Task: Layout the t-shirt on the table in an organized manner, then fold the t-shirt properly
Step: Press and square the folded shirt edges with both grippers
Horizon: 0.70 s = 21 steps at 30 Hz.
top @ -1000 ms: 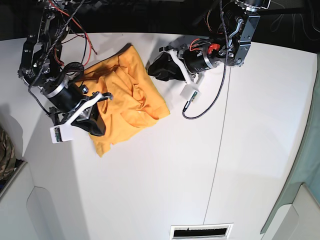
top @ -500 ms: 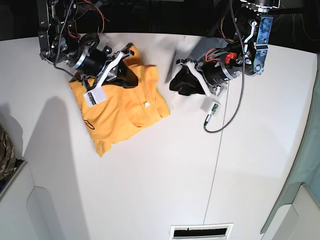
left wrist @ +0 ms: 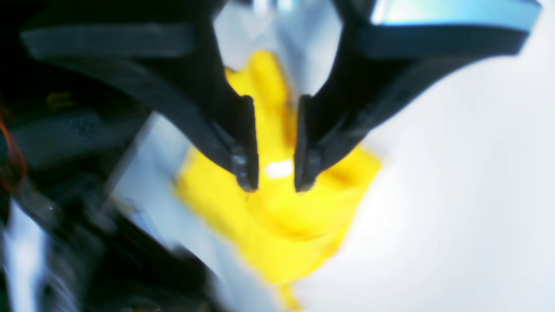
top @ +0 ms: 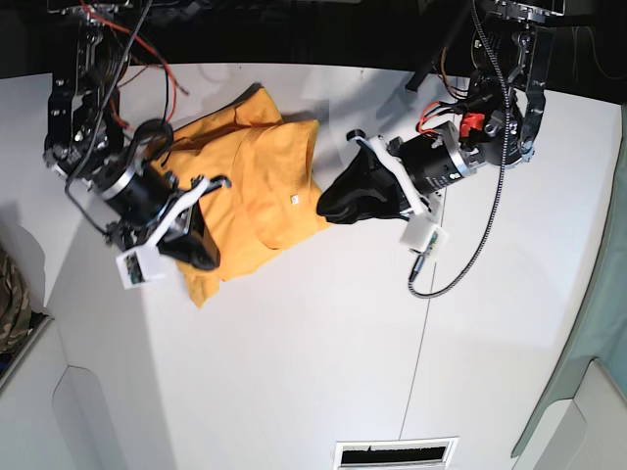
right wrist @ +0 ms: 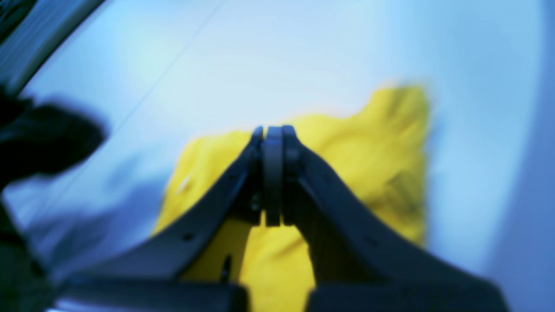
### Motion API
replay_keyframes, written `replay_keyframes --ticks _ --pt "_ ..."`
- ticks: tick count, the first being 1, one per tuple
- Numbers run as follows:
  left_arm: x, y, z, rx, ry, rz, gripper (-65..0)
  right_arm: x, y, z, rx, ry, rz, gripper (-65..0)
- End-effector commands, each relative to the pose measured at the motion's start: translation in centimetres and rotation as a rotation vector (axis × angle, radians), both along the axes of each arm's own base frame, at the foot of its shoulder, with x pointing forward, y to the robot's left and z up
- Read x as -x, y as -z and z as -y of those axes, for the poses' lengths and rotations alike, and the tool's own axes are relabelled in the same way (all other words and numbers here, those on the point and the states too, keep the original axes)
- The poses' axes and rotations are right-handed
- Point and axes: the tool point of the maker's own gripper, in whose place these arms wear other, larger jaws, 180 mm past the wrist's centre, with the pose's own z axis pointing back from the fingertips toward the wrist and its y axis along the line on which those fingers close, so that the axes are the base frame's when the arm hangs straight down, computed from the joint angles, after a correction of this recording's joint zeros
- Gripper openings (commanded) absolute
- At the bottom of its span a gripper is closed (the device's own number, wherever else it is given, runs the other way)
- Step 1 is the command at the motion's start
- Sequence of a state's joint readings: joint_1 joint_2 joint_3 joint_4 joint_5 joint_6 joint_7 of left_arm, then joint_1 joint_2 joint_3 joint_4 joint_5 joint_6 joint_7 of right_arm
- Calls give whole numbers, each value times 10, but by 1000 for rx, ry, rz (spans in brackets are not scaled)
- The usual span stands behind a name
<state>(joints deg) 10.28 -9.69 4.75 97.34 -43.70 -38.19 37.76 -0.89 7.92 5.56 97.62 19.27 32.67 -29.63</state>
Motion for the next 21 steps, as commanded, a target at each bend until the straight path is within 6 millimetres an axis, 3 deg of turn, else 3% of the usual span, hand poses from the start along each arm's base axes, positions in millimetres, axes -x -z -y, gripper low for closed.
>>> replay_keyframes --ticks 1,5,9,11,15,21 --pt "3 -12 17 35 42 34 -548 -18 -18 4 -17 14 64 -650" --pt "39 17 77 -56 215 5 -570 -63 -13 10 -34 37 42 -650" --pt "48 50 100 -70 183 -66 -570 -103 16 3 -9 18 -35 -650" --pt "54 75 100 -106 163 -126 -570 -111 39 -3 56 -15 -95 -650" --pt "61 117 85 -214 171 -210 -570 -101 76 -9 128 -72 -203 -650" --pt "13 126 36 -297 7 -215 -570 -66 99 21 113 -46 -258 -650"
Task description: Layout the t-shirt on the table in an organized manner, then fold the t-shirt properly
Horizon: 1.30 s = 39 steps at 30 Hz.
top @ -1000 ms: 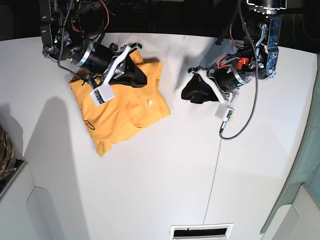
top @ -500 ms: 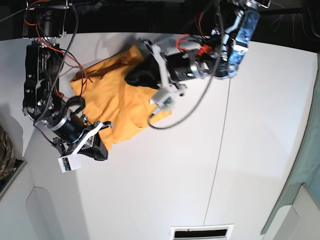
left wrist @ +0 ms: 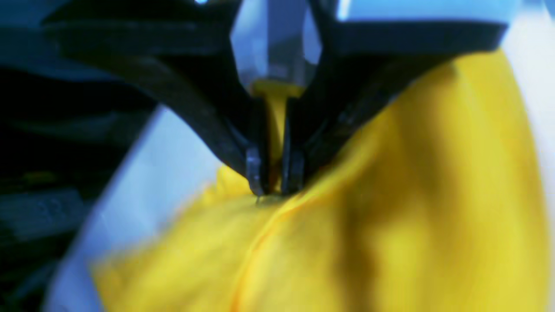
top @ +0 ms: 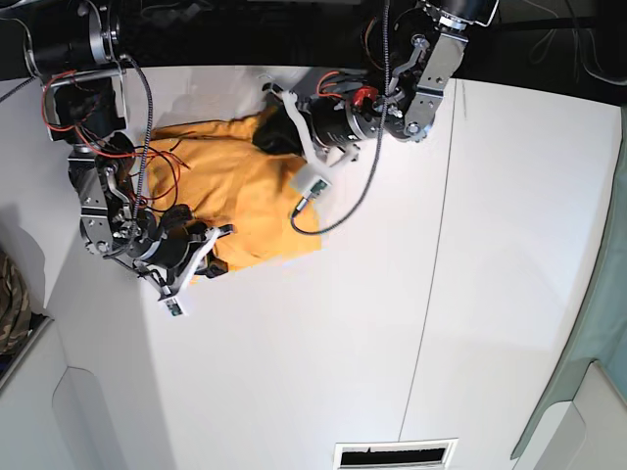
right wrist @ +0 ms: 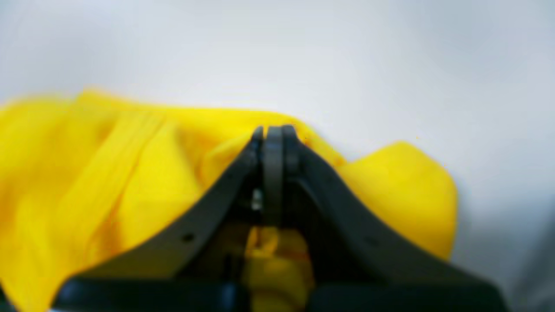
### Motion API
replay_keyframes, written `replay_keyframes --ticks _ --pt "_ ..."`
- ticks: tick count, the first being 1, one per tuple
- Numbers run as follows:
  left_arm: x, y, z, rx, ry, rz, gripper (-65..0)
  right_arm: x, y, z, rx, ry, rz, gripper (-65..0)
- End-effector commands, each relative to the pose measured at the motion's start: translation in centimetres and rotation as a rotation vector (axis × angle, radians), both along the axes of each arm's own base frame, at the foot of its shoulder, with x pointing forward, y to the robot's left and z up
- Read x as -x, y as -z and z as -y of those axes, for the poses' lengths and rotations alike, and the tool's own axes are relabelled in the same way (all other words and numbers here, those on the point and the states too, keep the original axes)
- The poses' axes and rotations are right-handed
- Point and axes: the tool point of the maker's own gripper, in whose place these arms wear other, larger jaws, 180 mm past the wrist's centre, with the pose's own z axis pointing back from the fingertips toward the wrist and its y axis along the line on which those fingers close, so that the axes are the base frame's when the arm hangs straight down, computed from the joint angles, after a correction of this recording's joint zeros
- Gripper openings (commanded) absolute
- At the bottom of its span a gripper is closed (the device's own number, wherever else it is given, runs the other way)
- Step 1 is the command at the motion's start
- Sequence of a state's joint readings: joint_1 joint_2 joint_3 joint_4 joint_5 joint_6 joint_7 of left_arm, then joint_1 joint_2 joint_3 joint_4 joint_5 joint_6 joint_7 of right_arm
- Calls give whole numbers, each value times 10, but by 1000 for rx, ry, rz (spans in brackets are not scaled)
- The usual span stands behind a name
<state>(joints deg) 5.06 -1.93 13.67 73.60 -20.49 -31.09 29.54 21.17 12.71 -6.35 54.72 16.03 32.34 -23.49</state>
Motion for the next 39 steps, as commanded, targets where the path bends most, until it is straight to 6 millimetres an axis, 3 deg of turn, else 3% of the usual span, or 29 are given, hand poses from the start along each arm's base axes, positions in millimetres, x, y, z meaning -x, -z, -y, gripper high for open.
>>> replay_keyframes --ticks 1,6,12,16,21,25,29,35,39 --pt "-15 1 -18 -56 -39 21 -570 0 -9 6 -13 0 27 -650" --pt "-48 -7 -63 -136 -69 85 -570 60 -2 -8 -63 -37 -24 -650" --pt "-89 -33 -73 -157 -75 177 -570 107 -12 -30 -122 -70 -9 -650" --pt "-98 -38 -81 -177 -80 192 -570 122 -14 -46 -160 -69 -12 -650" --pt "-91 -31 -91 -197 -60 150 -568 113 -21 -50 -206 -11 5 -650" --pt "-90 -38 -85 -158 -60 144 -552 100 -24 -14 -191 93 30 -650" --pt "-79 -48 -98 -181 -55 172 -550 98 -25 34 -183 222 -1 -650" --pt "-42 -64 -130 -228 -59 205 -550 107 -41 91 -248 374 -45 -650" --pt "7 -64 -141 -264 -44 166 -550 140 -46 127 -224 411 -60 -650"
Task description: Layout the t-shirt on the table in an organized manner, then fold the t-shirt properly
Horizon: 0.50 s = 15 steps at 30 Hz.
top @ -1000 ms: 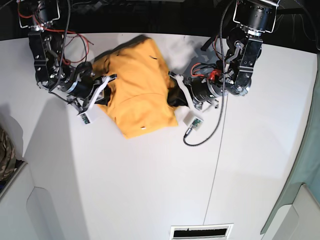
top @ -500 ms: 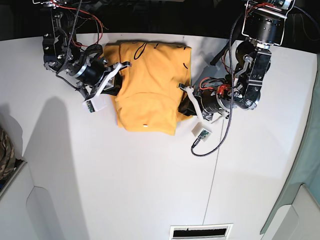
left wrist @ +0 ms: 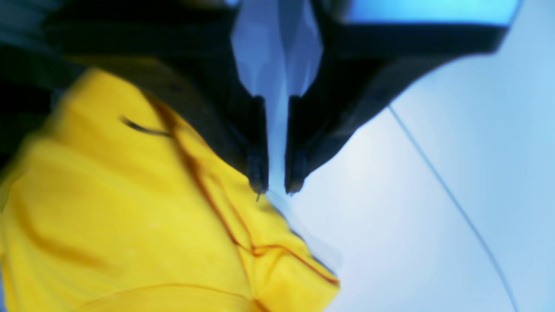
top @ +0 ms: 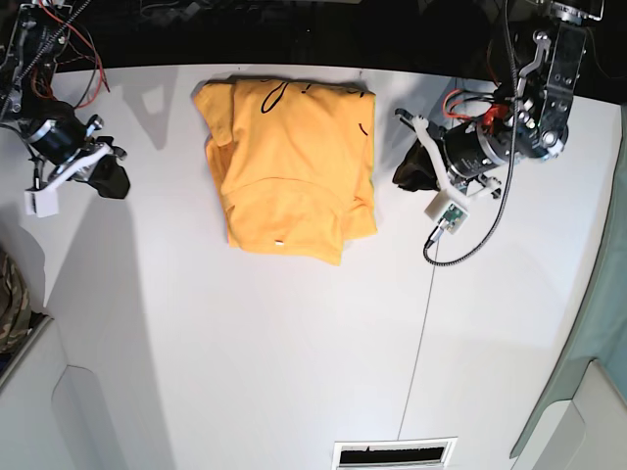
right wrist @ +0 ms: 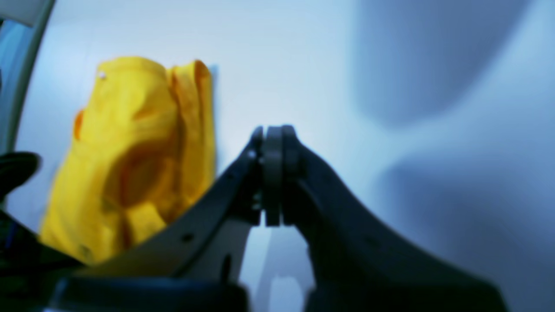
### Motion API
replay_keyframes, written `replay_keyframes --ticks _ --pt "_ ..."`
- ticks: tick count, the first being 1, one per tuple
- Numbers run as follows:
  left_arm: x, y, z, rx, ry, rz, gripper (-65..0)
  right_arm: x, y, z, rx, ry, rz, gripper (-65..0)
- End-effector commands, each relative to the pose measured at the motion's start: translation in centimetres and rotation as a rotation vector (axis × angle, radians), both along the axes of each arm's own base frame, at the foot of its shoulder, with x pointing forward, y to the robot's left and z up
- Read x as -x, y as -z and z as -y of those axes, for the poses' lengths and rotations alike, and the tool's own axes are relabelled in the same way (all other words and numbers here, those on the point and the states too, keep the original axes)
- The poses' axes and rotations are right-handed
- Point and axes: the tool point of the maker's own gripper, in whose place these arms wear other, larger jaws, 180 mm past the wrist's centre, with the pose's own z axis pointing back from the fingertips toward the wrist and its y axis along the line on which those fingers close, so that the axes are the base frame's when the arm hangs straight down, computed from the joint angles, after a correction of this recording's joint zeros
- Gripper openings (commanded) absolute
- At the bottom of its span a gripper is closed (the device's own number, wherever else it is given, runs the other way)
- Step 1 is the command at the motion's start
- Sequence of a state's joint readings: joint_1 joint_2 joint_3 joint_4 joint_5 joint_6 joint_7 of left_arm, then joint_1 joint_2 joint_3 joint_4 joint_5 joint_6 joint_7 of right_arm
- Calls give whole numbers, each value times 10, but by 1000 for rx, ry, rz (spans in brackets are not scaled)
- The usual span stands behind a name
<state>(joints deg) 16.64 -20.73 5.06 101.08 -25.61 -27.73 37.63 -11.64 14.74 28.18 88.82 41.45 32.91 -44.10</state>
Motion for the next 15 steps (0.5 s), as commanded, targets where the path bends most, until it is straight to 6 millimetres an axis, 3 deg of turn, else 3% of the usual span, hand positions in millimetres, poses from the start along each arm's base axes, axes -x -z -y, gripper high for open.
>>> replay_keyframes --ticks 1,9,15 --pt "17 1 -2 -1 7 -18 -550 9 -6 8 21 -9 8 -650" --pt "127 7 -2 12 -2 -184 -550 115 20 5 46 -56 -199 -650" --pt "196 34 -6 -38 -16 -309 -551 179 35 4 43 -68 -341 -650"
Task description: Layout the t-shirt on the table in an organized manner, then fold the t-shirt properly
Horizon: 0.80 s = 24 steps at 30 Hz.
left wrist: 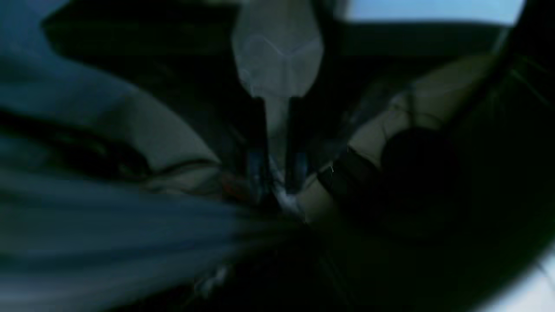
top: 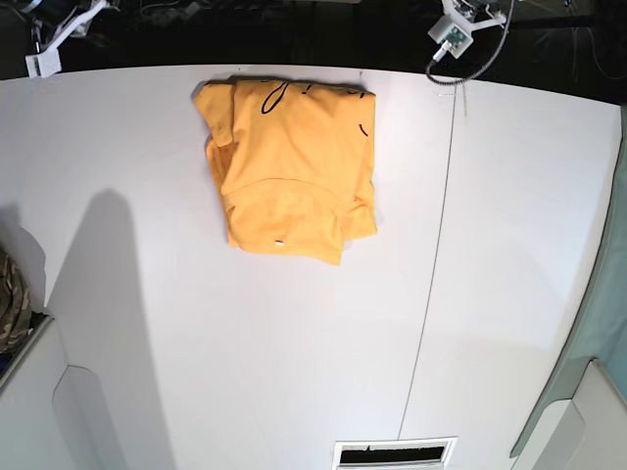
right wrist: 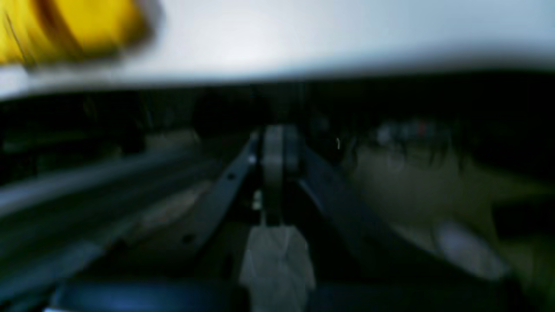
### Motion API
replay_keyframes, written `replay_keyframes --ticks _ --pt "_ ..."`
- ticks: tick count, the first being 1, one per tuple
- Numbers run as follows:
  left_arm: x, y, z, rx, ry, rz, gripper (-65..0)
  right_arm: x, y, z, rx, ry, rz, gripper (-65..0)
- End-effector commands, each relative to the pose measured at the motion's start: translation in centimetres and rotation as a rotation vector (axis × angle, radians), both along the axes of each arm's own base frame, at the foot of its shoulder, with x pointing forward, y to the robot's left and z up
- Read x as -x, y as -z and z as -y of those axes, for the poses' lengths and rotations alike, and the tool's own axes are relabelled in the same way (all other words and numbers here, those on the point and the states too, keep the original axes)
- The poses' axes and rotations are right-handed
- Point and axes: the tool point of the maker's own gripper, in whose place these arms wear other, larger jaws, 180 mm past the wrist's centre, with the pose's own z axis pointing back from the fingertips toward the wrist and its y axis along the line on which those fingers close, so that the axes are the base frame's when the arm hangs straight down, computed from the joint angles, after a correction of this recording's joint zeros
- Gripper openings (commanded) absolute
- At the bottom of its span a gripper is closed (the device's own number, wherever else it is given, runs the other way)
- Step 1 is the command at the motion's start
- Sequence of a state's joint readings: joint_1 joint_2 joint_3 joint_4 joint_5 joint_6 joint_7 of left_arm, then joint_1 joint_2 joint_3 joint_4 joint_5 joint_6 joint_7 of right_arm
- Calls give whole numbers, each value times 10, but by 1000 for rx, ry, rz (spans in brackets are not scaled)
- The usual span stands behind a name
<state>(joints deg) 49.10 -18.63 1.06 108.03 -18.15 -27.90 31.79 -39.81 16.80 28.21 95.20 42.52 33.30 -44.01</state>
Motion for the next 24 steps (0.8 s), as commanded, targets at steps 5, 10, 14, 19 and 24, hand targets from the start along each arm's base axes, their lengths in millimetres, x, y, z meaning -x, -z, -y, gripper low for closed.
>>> replay_keyframes --ticks 5,10,14,19,24 --pt "43 39 -17 -13 -55 -124 -551 17 14 -12 25 -74 -18 -650" --pt "87 86 -34 -21 -133 -247 -551 55 60 -40 46 -227 -147 -650" --pt "155 120 -49 -92 -94 -508 -551 94 95 -62 24 -323 -293 -650" --pt "211 133 -61 -153 -28 -716 -551 149 123 -66 32 -449 -480 -650" --pt "199 150 -80 -274 -24 -728 -551 166 141 -55 63 -492 -557 -650"
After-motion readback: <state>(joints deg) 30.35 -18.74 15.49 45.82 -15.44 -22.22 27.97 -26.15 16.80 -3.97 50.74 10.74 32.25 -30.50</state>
